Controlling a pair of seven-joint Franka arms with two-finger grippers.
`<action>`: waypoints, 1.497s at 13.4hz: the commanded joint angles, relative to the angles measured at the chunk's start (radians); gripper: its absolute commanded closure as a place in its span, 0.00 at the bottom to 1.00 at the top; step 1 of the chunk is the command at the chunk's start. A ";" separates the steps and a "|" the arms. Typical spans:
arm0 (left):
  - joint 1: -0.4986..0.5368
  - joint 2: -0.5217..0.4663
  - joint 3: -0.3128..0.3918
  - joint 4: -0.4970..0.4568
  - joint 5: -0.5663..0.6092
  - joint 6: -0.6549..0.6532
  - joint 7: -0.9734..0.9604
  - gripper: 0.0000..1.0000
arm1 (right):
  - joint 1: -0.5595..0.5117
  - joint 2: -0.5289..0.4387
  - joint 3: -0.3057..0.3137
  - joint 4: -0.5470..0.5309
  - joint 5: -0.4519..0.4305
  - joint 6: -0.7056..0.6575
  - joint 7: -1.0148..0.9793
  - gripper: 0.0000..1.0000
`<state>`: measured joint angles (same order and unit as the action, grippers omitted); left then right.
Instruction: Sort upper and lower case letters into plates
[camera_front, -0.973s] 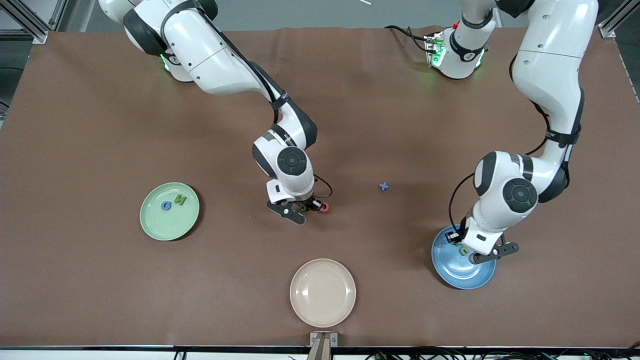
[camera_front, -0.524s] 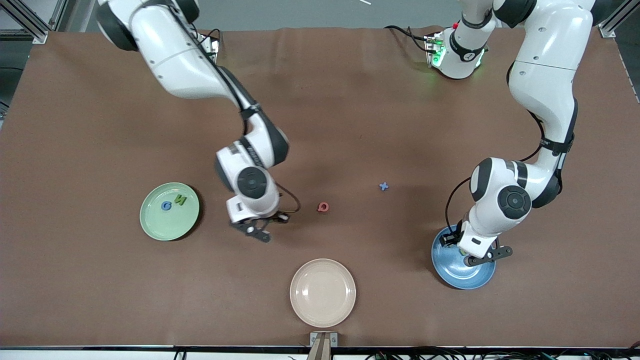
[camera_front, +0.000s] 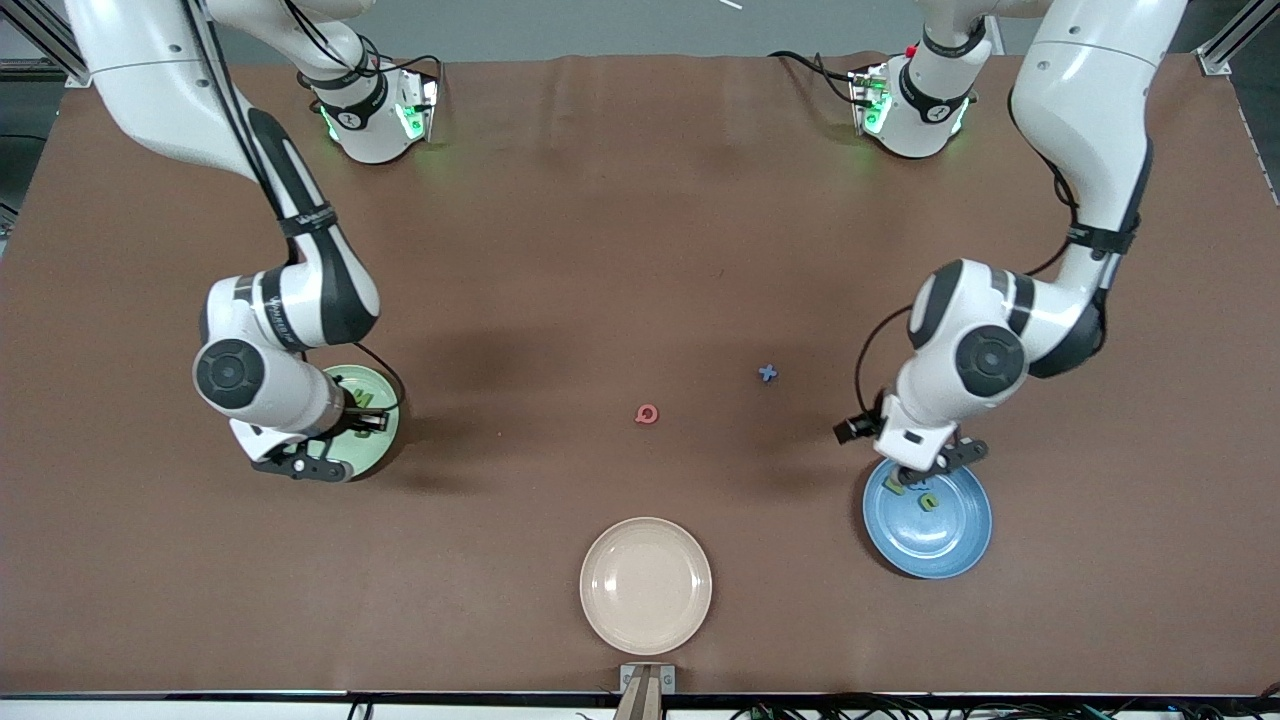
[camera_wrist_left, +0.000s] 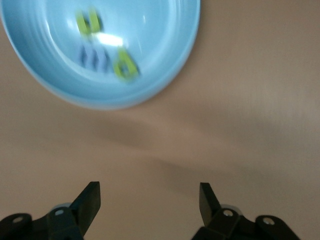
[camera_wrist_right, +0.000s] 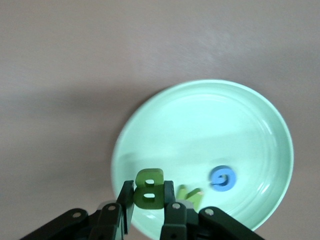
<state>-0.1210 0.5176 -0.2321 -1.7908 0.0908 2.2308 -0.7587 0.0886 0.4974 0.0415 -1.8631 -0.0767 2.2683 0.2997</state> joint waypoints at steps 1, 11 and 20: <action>-0.032 -0.041 -0.027 -0.119 0.017 0.052 -0.148 0.18 | -0.040 -0.039 0.024 -0.136 -0.003 0.121 -0.051 0.99; -0.166 0.051 -0.027 -0.193 0.017 0.274 -0.357 0.35 | -0.023 -0.028 0.029 -0.119 0.000 0.163 -0.021 0.00; -0.158 0.047 -0.029 -0.164 0.017 0.271 -0.349 1.00 | 0.374 0.191 0.032 0.264 0.012 0.059 0.727 0.00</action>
<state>-0.2862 0.5831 -0.2599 -1.9659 0.0909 2.4972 -1.0982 0.3985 0.5769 0.0843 -1.7305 -0.0722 2.3385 0.9091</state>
